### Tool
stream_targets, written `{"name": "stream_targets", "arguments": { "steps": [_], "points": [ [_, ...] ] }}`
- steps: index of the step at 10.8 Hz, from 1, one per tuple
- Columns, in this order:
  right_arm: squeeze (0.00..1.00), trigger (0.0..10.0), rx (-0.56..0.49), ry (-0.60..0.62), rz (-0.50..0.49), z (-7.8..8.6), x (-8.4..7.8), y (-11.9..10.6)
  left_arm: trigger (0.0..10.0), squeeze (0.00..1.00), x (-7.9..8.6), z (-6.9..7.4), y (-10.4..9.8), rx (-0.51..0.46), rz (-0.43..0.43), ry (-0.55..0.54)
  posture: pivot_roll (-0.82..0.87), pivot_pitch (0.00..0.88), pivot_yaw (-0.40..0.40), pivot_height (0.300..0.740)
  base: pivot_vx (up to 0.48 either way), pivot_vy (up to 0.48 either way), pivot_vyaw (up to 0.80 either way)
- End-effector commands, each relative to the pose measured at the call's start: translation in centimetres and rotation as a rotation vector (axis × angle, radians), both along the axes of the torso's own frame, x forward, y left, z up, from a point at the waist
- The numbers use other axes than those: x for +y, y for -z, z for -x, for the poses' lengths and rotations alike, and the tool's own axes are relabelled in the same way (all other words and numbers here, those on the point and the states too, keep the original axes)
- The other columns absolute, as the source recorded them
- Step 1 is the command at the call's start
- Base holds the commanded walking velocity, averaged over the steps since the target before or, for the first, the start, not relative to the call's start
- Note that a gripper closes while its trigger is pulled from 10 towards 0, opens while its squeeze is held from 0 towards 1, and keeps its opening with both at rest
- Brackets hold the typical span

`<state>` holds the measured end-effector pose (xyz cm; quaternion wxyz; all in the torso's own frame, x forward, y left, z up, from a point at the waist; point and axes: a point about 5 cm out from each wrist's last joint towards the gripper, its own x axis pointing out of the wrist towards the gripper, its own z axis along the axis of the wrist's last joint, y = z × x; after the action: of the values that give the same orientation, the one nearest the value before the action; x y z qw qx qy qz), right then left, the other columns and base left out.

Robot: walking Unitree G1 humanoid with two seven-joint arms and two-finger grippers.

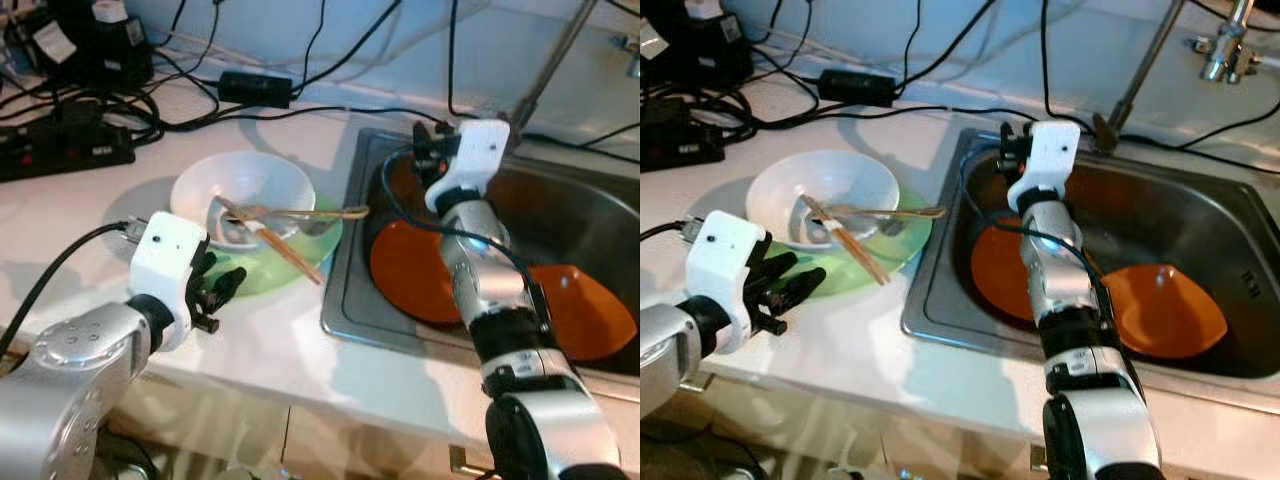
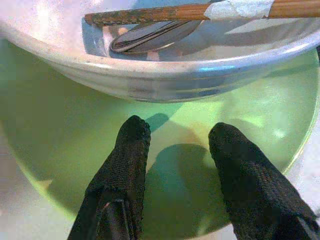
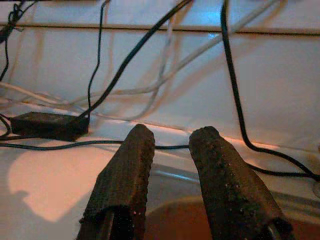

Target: Kitchen organization

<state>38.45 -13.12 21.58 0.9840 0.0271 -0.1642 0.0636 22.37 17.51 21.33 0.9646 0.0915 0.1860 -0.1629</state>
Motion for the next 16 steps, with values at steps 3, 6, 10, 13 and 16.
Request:
{"name": "stream_targets", "arguments": {
  "steps": [3,6,10,13,16],
  "points": [
    [0.0,10.0,-0.013,-0.001,-0.014,-0.3,-0.2,-0.4,10.0,0.0,1.5,-0.5,-1.7,-0.11,-0.035,-0.104,0.39,0.091,-0.127,0.74,0.0,0.0,0.0],
    [0.0,10.0,-0.013,-0.007,-0.016,-0.5,0.0,-0.2,10.0,0.0,4.7,-0.4,-3.1,-0.153,-0.159,-0.209,0.4,0.085,-0.131,0.74,0.0,0.0,0.0],
    [0.0,10.0,-0.016,0.021,-0.022,-0.4,-0.7,0.1,10.0,0.0,10.2,-1.4,-4.5,-0.345,-0.491,-0.546,0.37,0.061,-0.113,0.74,0.0,0.0,0.0],
    [0.0,10.0,-0.045,0.047,-0.032,-0.1,-1.4,-0.1,10.0,0.0,7.1,-4.2,-6.3,-0.753,-0.392,-0.528,0.33,0.029,-0.098,0.74,0.0,0.0,0.0],
    [0.0,10.0,-0.074,0.061,-0.039,0.1,-1.9,-0.4,10.0,0.0,4.3,-7.0,-6.0,-0.923,-0.313,-0.459,0.31,0.012,-0.09,0.74,0.0,0.0,0.0]
  ]
}}
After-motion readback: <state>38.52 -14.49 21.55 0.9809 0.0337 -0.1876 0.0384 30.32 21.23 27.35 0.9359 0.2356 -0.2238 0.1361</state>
